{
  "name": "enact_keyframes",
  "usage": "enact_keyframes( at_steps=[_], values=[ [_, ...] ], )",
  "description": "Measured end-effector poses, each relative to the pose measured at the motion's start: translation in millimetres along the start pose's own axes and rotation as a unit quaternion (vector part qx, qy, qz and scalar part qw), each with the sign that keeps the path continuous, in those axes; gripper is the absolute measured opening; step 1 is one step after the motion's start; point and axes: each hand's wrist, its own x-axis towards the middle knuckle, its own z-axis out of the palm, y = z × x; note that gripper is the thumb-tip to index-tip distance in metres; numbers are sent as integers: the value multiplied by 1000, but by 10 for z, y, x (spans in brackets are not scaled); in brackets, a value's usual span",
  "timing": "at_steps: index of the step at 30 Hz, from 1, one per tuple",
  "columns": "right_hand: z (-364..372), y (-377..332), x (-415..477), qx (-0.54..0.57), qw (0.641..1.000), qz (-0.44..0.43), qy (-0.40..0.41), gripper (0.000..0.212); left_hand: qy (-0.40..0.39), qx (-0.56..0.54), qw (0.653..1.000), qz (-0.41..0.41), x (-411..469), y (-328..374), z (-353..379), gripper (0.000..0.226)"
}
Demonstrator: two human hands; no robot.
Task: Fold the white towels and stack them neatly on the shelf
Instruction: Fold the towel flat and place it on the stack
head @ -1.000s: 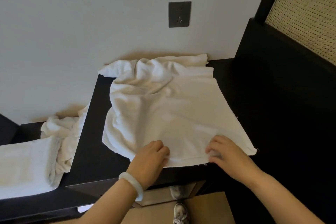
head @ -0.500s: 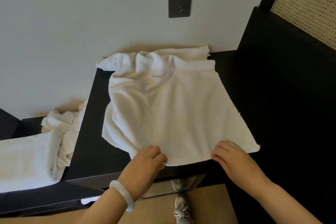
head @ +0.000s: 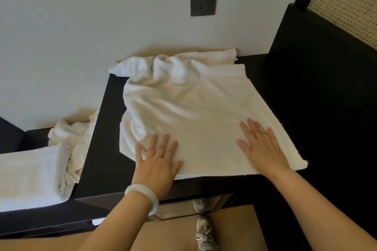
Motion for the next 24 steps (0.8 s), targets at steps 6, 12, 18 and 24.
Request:
enact_keyframes(
  at_steps=[6,12,18,24],
  values=[
    [-383,-82,91,-69,992,100,17,49,127,-239,953,-135,-92,-245,-90,52],
    [76,-1371,291,75,989,-123,34,54,114,-429,864,-237,-82,-369,-57,58],
    [317,-1421,318,26,989,-139,50,79,114,-830,434,-331,107,-316,-203,49],
    [244,-1390,305,102,985,-132,52,73,11,-919,341,-197,336,-417,-386,25]
  ],
)
